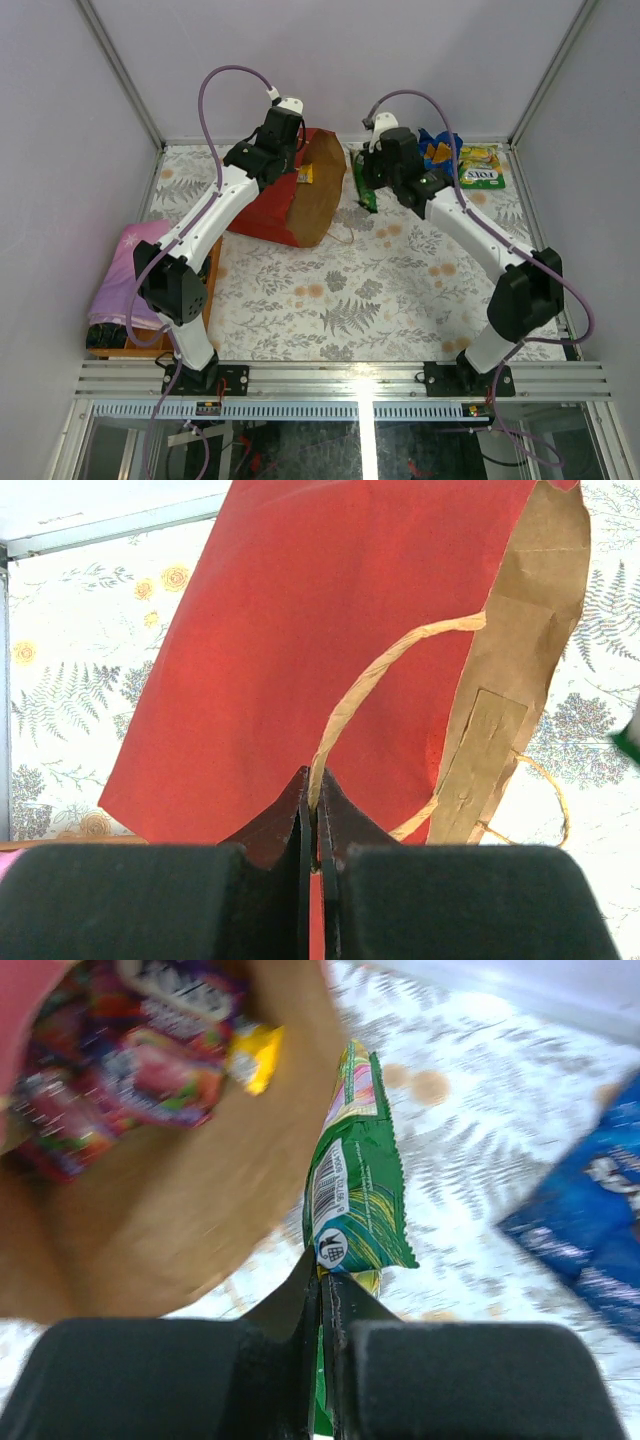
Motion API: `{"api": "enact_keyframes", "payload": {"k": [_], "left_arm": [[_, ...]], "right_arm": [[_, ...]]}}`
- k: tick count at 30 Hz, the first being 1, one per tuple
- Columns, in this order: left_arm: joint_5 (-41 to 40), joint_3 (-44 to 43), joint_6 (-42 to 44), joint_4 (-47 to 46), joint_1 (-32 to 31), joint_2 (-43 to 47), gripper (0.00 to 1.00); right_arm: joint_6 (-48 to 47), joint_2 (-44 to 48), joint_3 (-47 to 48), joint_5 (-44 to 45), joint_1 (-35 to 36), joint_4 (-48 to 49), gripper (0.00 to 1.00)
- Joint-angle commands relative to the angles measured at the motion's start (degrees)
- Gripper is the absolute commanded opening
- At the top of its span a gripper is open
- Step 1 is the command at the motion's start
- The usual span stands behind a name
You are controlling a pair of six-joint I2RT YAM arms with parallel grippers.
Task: Take the snacks out of the paper bag
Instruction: Take out the snack from the paper bag, then place the snack at the center of the board.
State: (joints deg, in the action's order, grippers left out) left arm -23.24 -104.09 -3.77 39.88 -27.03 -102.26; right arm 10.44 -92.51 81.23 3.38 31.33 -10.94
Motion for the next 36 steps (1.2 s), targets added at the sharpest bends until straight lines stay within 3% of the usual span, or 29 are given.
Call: {"api": "enact_keyframes", "payload": {"k": [1,8,13,16,26,33,35,36], "left_arm": [[-0.6,0.1,0.4,-1.5,-0.3,1.6,0.02],[-0.7,0.0,0.4,-1.4,-0.4,2.0,0.02],[-0.7,0.0,0.5,-1.4,-0.3,2.2,0.02],[-0.7,0.0,0.5,-1.3,-0.3,2.0,0.02],[-0.4,-0.4,0.5,-0.9,-0.3,1.1,0.02],[-0.6,-0.7,0.5,-0.6,-0.3,0.5,0.02],[-0.7,-0.7,0.5,-0.6,-0.2,0.5,0.02],[-0.7,-0.7,0.6,-0.6,-0.3,0.5,0.02]], "right_arm": [[-9.0,-5.2,10.5,6.6,-5.2,-0.8,0.0],[-19.8,-20.8,24.2,17.3,-8.1,1.7,0.0],[-26.8,-38.0,46.4,24.4,-9.1,-7.0,0.0],[-29.1,-44.5,54.2,27.3,-8.8,-9.5,0.0],[-33.4,-49.0,50.2,36.4,-7.4,-5.8,0.0],[-21.4,-46.1,49.1,21.1,-7.5,-10.0,0.01],[-18.6,-44.7,49.0,14.6,-7.5,-10.6,0.15],[-17.5,-43.9,48.7,11.8,-7.6,-10.8,0.36]]}}
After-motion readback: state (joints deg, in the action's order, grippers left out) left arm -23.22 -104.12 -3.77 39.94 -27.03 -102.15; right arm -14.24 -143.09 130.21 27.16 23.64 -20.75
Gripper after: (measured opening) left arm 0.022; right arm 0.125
